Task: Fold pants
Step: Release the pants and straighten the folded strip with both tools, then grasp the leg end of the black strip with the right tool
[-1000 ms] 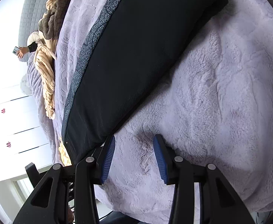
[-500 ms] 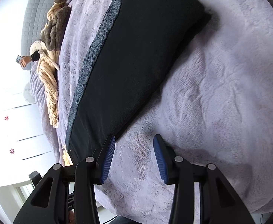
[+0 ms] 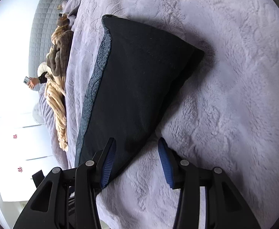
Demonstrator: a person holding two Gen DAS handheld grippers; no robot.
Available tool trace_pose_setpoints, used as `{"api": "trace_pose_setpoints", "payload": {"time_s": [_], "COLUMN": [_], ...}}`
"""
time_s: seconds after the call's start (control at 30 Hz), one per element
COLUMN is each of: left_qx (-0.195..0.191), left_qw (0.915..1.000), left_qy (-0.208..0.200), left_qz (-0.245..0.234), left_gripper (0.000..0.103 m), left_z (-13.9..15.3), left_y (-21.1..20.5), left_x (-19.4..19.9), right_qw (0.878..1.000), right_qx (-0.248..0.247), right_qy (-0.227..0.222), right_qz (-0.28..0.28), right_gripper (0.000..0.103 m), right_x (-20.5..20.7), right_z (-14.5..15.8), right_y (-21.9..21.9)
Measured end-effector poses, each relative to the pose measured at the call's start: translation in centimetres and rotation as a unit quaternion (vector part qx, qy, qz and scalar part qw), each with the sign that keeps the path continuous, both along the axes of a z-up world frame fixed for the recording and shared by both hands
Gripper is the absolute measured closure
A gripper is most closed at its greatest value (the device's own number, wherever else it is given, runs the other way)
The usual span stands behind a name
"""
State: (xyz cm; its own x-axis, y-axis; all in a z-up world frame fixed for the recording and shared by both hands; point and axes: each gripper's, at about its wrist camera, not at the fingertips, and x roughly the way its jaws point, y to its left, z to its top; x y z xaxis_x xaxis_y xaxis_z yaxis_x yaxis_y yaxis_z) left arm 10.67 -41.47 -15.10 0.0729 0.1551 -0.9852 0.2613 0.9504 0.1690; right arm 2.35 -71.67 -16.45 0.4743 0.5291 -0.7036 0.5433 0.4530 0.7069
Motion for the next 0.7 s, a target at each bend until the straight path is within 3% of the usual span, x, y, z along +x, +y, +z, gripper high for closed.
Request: {"api": "trace_pose_setpoints", "payload": {"time_s": [0.17, 0.27, 0.3, 0.33, 0.37, 0.5, 0.57, 0.7], "left_qx": [-0.005, -0.011, -0.013, -0.018, -0.021, -0.002, 0.021, 0.019], "left_qw": [0.9999, 0.9981, 0.9969, 0.9952, 0.9943, 0.993, 0.9956, 0.9953], "left_qy": [-0.013, -0.06, -0.077, -0.093, -0.1, -0.106, -0.084, -0.094], "left_qz": [0.003, 0.005, 0.012, 0.025, 0.033, 0.053, 0.037, 0.014], "left_gripper": [0.0, 0.0, 0.0, 0.0, 0.0, 0.0, 0.0, 0.0], "left_z": [1.1, 3.3, 3.8, 4.0, 4.0, 0.7, -2.4, -1.3], "left_y": [0.2, 0.1, 0.1, 0.1, 0.0, -1.2, -2.4, -2.3], "left_x": [-0.1, 1.2, 2.1, 3.3, 4.2, 8.2, 9.2, 8.5], "right_qw": [0.998, 0.996, 0.996, 0.996, 0.996, 0.995, 0.993, 0.987], "right_qx": [-0.012, -0.008, -0.003, 0.0, -0.008, -0.05, -0.071, -0.106], "right_qy": [-0.038, -0.056, -0.058, -0.061, -0.062, -0.086, -0.098, -0.109], "right_qz": [-0.049, -0.071, -0.072, -0.07, -0.059, -0.003, 0.017, 0.05], "right_gripper": [0.053, 0.052, 0.058, 0.067, 0.089, 0.089, 0.089, 0.089], "right_x": [1.3, 2.9, 3.2, 3.5, 3.9, 4.4, 4.5, 5.5], "right_z": [-0.1, -0.1, -0.1, -0.1, 0.3, 2.6, 3.7, 5.3], "right_y": [-0.4, -0.9, -1.1, -1.3, -1.3, -0.9, -0.6, 0.8]}}
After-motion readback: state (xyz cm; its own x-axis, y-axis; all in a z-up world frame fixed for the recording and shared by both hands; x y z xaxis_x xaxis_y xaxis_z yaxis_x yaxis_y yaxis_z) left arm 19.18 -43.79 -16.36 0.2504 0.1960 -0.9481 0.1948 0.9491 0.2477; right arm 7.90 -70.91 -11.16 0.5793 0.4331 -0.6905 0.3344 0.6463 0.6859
